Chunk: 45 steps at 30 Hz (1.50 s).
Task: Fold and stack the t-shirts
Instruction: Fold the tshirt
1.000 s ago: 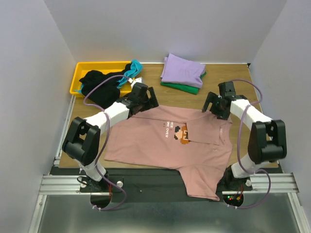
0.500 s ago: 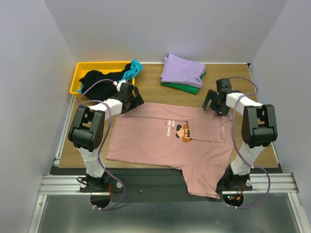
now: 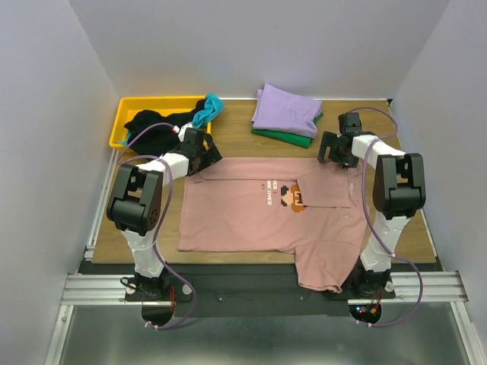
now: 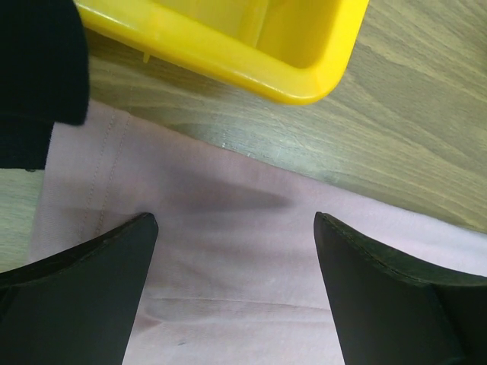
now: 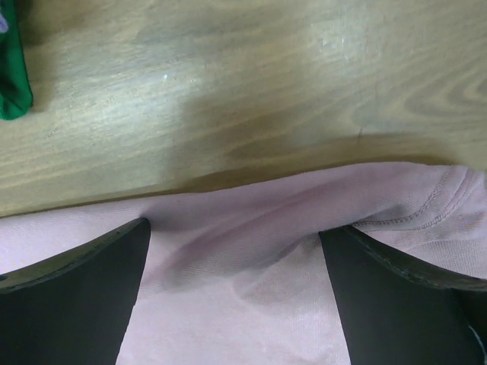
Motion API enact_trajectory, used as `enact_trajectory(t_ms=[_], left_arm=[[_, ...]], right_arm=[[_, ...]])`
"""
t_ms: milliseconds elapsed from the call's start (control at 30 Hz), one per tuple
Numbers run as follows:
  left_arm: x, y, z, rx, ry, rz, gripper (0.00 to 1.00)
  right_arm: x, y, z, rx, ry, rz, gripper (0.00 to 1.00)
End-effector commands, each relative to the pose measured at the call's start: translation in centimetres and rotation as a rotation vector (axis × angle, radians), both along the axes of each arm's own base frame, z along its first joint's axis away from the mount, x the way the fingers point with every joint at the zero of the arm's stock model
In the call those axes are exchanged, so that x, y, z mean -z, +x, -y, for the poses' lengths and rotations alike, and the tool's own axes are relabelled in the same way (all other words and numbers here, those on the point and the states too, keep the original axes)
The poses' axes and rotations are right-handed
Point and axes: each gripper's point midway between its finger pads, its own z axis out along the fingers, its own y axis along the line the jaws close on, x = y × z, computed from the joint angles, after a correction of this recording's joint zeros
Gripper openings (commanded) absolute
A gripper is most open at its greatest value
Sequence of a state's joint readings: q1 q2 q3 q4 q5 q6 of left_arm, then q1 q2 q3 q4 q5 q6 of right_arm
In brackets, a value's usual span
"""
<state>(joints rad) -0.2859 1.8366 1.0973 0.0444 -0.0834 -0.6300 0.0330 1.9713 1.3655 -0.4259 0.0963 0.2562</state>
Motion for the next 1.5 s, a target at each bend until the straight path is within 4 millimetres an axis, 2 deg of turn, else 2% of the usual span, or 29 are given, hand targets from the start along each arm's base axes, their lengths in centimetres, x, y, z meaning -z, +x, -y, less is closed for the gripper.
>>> enact_trajectory(t_ms=[0,33,100,233,300,400,500,533,567,633,767,867,967,1000,1100,1133,1200,1267,1333,1467], left_arm=[[2.9,-1.5,-2.4,-0.038,0.078,-0.119,0.98],[3.1,-1.4,-2.8,-0.050,0.089,-0.129,0.97],[3.1,-1.2,-2.9,-0.047,0.084,-0.136,0.98],[3.1,-1.0,-3.0,-0.043,0.084,-0.143,0.97],[3.2,-0.9,-2.9,-0.035,0.089,-0.150,0.97],[3.0,-0.6,-3.0,-0.035,0.090,-0.145,0.97],[1.9,-0.1,-2.8,-0.030,0.087,-0.117,0.97],[1.4,0.3,-2.8,-0.030,0.087,-0.106,0.98],[1.1,0.4,-2.8,-0.031,0.089,-0.099,0.97],[0.2,0.7,-2.8,-0.031,0.086,-0.083,0.97],[-1.9,1.2,-3.1,-0.040,0.102,-0.046,0.98],[-4.4,1.5,-3.2,-0.046,0.101,0.000,0.98],[-6.4,1.2,-3.1,-0.044,0.085,0.039,0.98],[-7.1,0.9,-3.1,-0.041,0.078,0.053,0.98],[-7.4,0.0,-3.1,-0.040,0.068,0.057,0.98],[-7.2,-0.7,-3.1,-0.037,0.061,0.053,0.98],[-6.8,-1.5,-3.0,-0.030,0.054,0.052,0.98],[-6.1,-2.3,-2.9,-0.013,0.048,0.053,0.98],[-4.9,-2.8,-2.5,0.012,0.037,0.037,0.98],[-3.0,-2.8,-2.5,0.013,0.046,-0.007,0.98]], right_arm=[[1.2,0.2,2.0,-0.008,-0.056,-0.017,1.00],[1.1,0.1,2.2,-0.017,-0.070,-0.017,1.00],[0.7,-0.2,5.0,0.044,-0.104,-0.019,1.00],[0.1,-1.2,8.4,0.135,-0.125,-0.027,1.00],[-0.6,-1.0,9.5,0.146,-0.115,-0.010,1.00],[-1.8,-0.2,9.6,0.126,-0.119,0.020,1.00],[-3.3,0.6,8.4,0.058,-0.067,0.062,1.00],[-4.4,1.0,7.5,0.019,-0.033,0.094,1.00],[-4.9,1.0,7.5,0.018,-0.034,0.103,1.00],[-5.8,0.9,6.1,-0.032,0.024,0.130,1.00],[-8.7,0.0,5.4,-0.049,0.044,0.188,1.00],[-9.9,-0.5,4.8,-0.045,0.071,0.209,1.00],[-10.3,-1.9,3.0,-0.067,0.158,0.212,1.00],[-10.2,-2.8,1.8,-0.081,0.203,0.205,1.00],[-9.6,-4.2,-0.2,-0.110,0.218,0.182,1.00],[-9.0,-5.0,-1.6,-0.125,0.213,0.164,1.00],[-8.3,-5.8,-2.2,-0.116,0.177,0.146,1.00],[-6.7,-6.8,-3.7,-0.141,0.186,0.102,1.00],[-4.7,-7.0,-3.4,-0.105,0.166,0.058,1.00],[-2.9,-6.8,-2.7,-0.071,0.141,0.015,1.00]])
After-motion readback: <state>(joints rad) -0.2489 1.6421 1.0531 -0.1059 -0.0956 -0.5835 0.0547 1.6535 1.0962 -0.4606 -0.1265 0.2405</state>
